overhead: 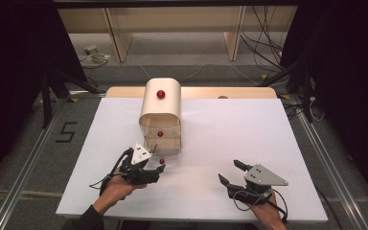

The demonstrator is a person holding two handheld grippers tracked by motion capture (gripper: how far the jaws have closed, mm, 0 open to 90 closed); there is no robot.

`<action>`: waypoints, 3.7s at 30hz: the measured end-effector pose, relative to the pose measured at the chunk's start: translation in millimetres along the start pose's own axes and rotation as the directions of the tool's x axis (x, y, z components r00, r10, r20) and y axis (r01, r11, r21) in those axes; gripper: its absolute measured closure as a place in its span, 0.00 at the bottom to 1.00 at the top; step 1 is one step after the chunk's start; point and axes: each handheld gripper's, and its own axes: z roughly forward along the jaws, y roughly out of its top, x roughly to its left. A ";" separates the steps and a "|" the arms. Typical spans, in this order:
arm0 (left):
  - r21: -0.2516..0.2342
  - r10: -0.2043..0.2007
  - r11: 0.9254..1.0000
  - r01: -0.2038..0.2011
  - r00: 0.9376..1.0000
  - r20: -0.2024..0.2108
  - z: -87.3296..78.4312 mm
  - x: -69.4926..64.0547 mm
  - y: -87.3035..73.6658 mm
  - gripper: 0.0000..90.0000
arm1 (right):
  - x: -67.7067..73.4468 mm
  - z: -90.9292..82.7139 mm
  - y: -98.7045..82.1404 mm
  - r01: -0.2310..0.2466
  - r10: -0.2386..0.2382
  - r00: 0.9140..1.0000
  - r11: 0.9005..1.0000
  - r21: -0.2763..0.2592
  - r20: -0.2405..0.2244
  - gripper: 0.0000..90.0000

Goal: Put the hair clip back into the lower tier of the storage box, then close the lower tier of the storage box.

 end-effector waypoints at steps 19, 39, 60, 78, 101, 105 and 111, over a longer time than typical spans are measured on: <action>0.020 0.035 0.999 -0.035 0.999 0.028 -3.3 -9.0 -5.6 0.40 | -0.2 -0.3 0.1 -0.007 0.007 1.000 1.000 -0.002 -0.005 0.34; 0.074 0.032 0.997 -0.032 0.999 -0.009 3.8 -2.3 -14.2 0.83 | -0.8 4.0 1.9 -0.007 0.007 1.000 1.000 -0.009 -0.018 0.34; 0.094 0.028 0.995 -0.022 0.998 -0.059 15.7 6.6 -12.1 0.99 | -2.3 4.5 0.7 -0.006 0.005 1.000 1.000 -0.009 -0.020 0.34; 0.081 0.037 0.996 -0.032 0.998 -0.057 19.3 6.7 -10.0 0.99 | 0.2 1.2 -0.2 -0.004 0.004 1.000 1.000 0.004 -0.001 0.34; 0.071 0.037 0.997 -0.032 0.997 -0.069 21.3 7.1 -10.5 0.98 | 0.5 1.3 -0.4 0.001 -0.001 1.000 1.000 0.008 0.002 0.34; 0.070 0.038 0.997 -0.033 0.997 -0.070 21.5 7.3 -10.7 0.98 | 0.6 1.8 -0.6 0.003 -0.003 1.000 1.000 0.005 0.001 0.34; 0.068 0.037 0.997 -0.032 0.997 -0.075 21.8 7.8 -10.9 0.98 | 0.5 2.0 -0.7 0.008 -0.008 1.000 1.000 0.008 -0.001 0.34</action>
